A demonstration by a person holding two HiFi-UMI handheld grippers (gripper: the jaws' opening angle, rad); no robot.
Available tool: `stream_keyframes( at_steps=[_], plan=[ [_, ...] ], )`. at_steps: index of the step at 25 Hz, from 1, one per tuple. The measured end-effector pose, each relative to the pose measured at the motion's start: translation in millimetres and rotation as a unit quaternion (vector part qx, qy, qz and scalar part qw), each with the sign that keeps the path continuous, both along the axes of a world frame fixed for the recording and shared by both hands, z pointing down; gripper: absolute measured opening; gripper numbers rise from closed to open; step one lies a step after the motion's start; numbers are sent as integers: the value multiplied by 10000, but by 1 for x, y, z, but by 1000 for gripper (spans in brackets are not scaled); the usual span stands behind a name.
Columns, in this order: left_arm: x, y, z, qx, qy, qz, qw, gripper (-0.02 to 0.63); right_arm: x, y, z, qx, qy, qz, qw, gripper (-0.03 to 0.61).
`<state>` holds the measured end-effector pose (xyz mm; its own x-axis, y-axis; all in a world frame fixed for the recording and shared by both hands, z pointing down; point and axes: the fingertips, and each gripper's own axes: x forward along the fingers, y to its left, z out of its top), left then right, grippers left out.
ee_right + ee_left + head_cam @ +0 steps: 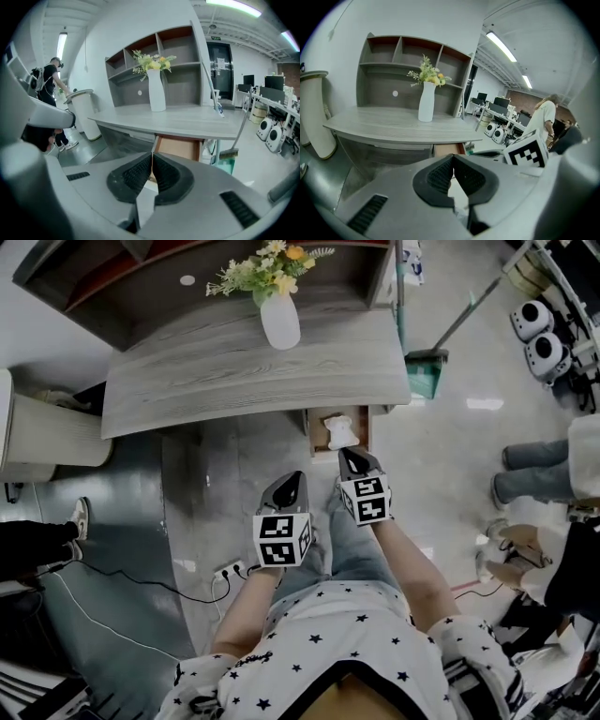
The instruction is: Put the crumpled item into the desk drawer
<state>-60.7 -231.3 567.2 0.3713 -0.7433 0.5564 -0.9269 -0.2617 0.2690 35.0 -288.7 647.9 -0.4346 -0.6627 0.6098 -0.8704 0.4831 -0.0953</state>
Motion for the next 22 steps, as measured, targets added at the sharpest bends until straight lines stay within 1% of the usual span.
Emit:
stream_keyframes(
  at_steps=[11, 15, 22],
  plan=[
    [-28, 50, -21, 191, 12, 22, 9998, 12, -13, 56, -69, 559, -397, 242, 9974, -6],
    [-34, 69, -27, 244, 9, 67, 9997, 12, -17, 79, -92, 741, -537, 287, 9954, -6],
    [-37, 91, -45, 462, 74, 184, 9987, 12, -21, 113, -126, 1103, -695, 308, 9910, -6]
  ],
)
